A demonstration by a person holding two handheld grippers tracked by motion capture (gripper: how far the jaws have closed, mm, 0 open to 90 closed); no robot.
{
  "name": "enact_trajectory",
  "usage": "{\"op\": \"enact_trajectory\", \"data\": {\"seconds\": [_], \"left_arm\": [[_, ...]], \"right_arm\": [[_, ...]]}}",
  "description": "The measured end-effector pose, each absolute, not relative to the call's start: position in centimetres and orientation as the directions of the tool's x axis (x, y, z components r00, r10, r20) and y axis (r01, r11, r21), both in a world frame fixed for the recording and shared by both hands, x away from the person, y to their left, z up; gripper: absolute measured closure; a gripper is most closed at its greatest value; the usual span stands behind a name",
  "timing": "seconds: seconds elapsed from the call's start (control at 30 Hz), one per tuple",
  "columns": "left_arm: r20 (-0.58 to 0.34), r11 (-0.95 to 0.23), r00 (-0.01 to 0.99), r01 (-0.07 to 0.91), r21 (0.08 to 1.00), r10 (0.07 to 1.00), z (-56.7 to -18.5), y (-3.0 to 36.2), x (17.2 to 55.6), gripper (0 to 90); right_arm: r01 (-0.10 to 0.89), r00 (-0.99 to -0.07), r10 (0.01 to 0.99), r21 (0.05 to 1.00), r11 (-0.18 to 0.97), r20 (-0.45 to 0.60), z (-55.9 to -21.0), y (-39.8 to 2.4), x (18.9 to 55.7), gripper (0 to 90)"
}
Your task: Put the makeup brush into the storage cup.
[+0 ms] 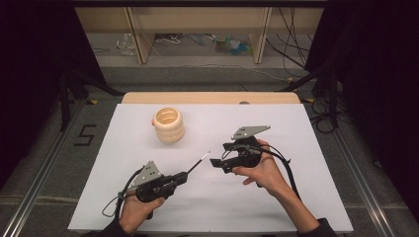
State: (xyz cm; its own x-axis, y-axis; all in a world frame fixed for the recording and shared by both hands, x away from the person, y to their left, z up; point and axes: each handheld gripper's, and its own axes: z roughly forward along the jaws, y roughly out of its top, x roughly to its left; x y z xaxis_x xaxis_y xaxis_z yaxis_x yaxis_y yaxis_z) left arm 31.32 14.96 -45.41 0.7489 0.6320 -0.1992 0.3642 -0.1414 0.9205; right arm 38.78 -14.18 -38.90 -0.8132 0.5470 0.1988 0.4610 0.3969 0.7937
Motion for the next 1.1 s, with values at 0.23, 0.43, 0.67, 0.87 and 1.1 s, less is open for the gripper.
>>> {"op": "enact_trajectory", "data": {"seconds": [0.23,0.43,0.67,0.87,1.1], "left_arm": [[-0.191,-0.134,0.742,0.355,0.925,0.643,-45.2,15.2,31.3,84.8],[-0.201,-0.113,0.730,0.357,0.927,0.653,-45.1,15.2,31.1,84.8],[-0.190,-0.115,0.734,0.343,0.932,0.652,-45.0,15.2,31.1,84.8],[-0.181,-0.105,0.738,0.324,0.940,0.650,-44.8,15.2,31.0,84.8],[-0.181,-0.107,0.747,0.320,0.942,0.640,-44.8,14.6,30.8,84.9]], "right_arm": [[0.482,-0.807,0.539,0.798,0.362,0.243,-39.5,-14.0,38.6,24.9],[0.468,-0.815,0.521,0.816,0.338,0.252,-39.9,-13.5,38.4,20.6],[0.490,-0.817,0.489,0.815,0.310,0.305,-40.3,-13.0,38.2,16.2],[0.506,-0.814,0.470,0.814,0.286,0.341,-40.7,-12.7,38.2,16.4],[0.509,-0.813,0.467,0.814,0.280,0.348,-41.0,-12.2,38.1,19.2]]}}
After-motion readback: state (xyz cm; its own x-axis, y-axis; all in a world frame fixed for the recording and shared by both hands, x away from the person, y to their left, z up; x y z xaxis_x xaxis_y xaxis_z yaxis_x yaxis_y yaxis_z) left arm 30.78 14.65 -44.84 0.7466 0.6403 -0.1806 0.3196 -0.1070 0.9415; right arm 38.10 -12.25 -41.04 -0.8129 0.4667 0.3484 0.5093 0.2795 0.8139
